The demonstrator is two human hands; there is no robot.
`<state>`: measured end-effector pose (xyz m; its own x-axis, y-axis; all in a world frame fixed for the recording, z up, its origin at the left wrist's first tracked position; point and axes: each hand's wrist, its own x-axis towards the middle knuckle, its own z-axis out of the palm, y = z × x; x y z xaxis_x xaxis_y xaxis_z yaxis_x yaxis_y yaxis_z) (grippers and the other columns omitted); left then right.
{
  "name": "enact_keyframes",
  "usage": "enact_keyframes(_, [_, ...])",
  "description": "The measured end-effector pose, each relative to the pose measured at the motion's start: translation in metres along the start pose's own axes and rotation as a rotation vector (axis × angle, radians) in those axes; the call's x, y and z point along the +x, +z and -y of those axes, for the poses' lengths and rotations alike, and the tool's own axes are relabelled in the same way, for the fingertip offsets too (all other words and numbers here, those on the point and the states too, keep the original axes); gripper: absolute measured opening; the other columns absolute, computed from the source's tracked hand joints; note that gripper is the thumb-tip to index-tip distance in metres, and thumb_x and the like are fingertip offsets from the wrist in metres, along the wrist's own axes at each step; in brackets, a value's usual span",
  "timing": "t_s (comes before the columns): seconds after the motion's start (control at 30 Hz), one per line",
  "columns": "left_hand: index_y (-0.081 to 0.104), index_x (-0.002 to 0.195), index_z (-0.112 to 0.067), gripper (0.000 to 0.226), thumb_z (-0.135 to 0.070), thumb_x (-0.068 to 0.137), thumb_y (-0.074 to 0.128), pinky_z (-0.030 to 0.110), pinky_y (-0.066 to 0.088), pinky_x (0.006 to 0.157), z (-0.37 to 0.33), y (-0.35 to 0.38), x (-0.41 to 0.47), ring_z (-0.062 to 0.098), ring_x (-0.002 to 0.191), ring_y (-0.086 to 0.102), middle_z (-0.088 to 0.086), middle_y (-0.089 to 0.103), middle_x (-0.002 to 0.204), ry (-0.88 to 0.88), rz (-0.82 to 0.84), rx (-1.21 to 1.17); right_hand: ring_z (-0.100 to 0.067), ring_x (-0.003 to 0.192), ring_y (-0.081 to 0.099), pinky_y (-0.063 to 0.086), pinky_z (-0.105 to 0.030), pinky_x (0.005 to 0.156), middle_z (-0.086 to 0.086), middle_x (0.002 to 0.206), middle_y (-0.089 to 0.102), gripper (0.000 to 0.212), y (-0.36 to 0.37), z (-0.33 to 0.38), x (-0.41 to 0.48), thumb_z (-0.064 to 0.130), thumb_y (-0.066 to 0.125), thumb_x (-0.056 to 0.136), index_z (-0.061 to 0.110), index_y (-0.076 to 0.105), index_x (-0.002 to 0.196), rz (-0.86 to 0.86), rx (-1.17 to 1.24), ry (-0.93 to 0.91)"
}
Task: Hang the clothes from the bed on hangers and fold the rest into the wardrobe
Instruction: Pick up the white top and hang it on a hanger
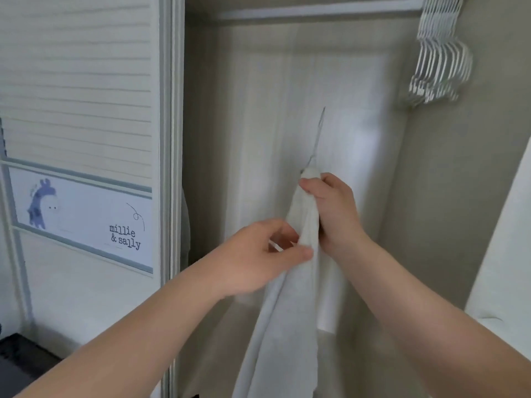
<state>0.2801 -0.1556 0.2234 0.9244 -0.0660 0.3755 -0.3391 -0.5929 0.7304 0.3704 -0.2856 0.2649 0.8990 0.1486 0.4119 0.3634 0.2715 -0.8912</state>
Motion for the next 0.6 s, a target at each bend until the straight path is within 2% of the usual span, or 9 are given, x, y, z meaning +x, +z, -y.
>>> enact_keyframes(0.1, [0.058,0.092,-0.041,0.031,-0.064,0.077,0.071,0.021,0.05,0.059,-0.002,-0.018,0.022,-0.001,0.075,0.066,-0.022,0.065,0.091,0.006,-0.027,0.077,-0.014,0.055,0.045,0.038,-0.027,0.056,0.006,0.056,0.044,0.024,0.024,0.019,0.036,0.009,0.065,0.087,0.01,0.046,0.072,-0.002,-0.036,-0.105])
enact_keyframes(0.17, [0.054,0.09,-0.039,0.036,-0.066,0.075,0.072,0.019,0.046,0.052,-0.003,-0.03,0.041,0.0,0.065,0.063,-0.018,0.065,0.085,0.018,-0.074,0.144,-0.016,0.059,0.048,0.041,-0.03,0.06,0.002,0.061,0.046,0.022,0.04,0.033,0.063,0.009,0.065,0.087,0.01,0.046,0.075,0.008,-0.046,-0.161])
enact_keyframes(0.27, [0.05,0.094,-0.032,0.036,-0.06,0.081,0.069,0.03,0.053,0.059,-0.003,-0.05,0.077,0.009,0.068,0.063,-0.01,0.063,0.083,0.048,-0.198,0.31,-0.02,0.064,0.044,0.038,-0.033,0.063,-0.001,0.065,0.042,0.031,0.062,0.049,0.106,0.008,0.065,0.087,0.013,0.041,0.067,0.028,-0.051,-0.263])
enact_keyframes(0.37, [0.048,0.101,-0.023,0.021,-0.039,0.091,0.058,0.048,0.059,0.069,-0.001,-0.075,0.118,0.026,0.074,0.066,0.0,0.063,0.088,0.078,-0.295,0.437,-0.02,0.068,0.038,0.032,-0.034,0.063,-0.005,0.07,0.036,0.037,0.085,0.062,0.154,0.007,0.064,0.086,0.016,0.035,0.065,0.037,-0.083,-0.371])
enact_keyframes(0.47, [0.046,0.102,-0.02,0.012,-0.023,0.092,0.051,0.049,0.058,0.066,0.003,-0.104,0.162,0.03,0.07,0.064,0.004,0.061,0.082,0.122,-0.369,0.569,-0.018,0.064,0.038,0.03,-0.031,0.059,-0.001,0.063,0.035,0.033,0.102,0.074,0.211,0.008,0.064,0.086,0.014,0.039,0.065,0.038,-0.121,-0.452])
enact_keyframes(0.6, [0.038,0.091,-0.021,0.01,-0.02,0.094,0.048,0.044,0.055,0.064,0.01,-0.14,0.22,0.032,0.071,0.063,0.004,0.056,0.08,0.107,-0.448,0.725,-0.015,0.057,0.037,0.029,-0.03,0.057,0.003,0.058,0.037,0.029,0.114,0.089,0.287,0.011,0.065,0.084,0.017,0.044,0.066,0.013,-0.189,-0.52])
